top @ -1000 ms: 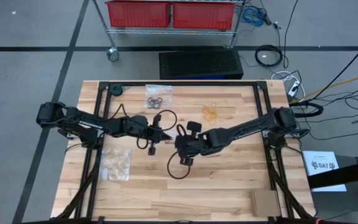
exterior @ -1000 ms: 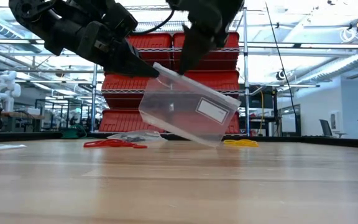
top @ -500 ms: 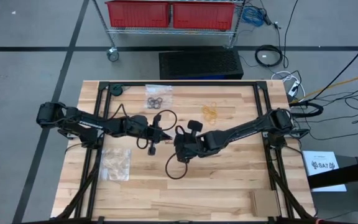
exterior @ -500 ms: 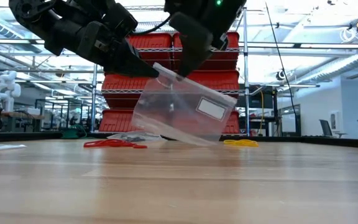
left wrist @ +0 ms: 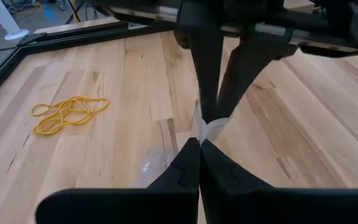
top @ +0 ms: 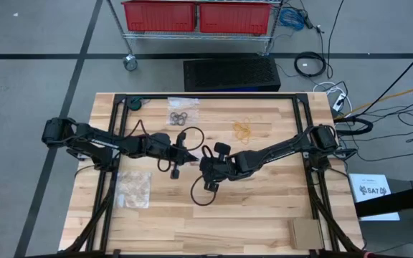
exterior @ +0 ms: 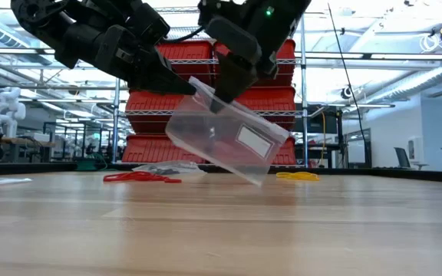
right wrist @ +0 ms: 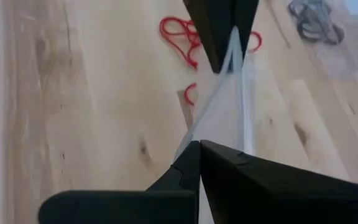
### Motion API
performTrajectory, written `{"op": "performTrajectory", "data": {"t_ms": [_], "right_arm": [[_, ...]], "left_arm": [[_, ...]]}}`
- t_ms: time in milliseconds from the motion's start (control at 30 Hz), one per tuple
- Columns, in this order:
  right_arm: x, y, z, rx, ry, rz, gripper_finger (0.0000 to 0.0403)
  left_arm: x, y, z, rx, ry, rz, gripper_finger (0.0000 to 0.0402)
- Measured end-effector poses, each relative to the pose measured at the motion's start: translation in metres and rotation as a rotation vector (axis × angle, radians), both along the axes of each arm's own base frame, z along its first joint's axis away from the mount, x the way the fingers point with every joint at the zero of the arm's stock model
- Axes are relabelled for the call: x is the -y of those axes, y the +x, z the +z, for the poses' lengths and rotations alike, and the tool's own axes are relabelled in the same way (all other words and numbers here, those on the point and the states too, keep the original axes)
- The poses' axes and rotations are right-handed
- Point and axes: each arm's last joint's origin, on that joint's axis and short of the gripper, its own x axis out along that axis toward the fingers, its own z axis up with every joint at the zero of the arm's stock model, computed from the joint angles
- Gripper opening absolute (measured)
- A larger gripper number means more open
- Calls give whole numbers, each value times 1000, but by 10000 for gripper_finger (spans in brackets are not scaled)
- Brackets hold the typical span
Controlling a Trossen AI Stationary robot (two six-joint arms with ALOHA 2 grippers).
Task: Sort rubber bands
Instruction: Open the bottom right transparent zip bag
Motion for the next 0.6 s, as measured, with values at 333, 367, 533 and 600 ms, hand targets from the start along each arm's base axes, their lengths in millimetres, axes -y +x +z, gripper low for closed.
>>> {"op": "performTrajectory", "data": {"t_ms": [333,367,533,600], "right_arm": [[5,3,4,88,-113,-125,0],[4,4,5,98,-101,-115,0],[3,9,3,100,27,-27,0],[3,11,0,98,23,-20,0]], "left_arm": [[0,0,1,8,-8,3,1],[0,0,1,12,-8,3,1],[0,4,8,31,-43,15,2],[0,6,12,43,-62,22,2]]}}
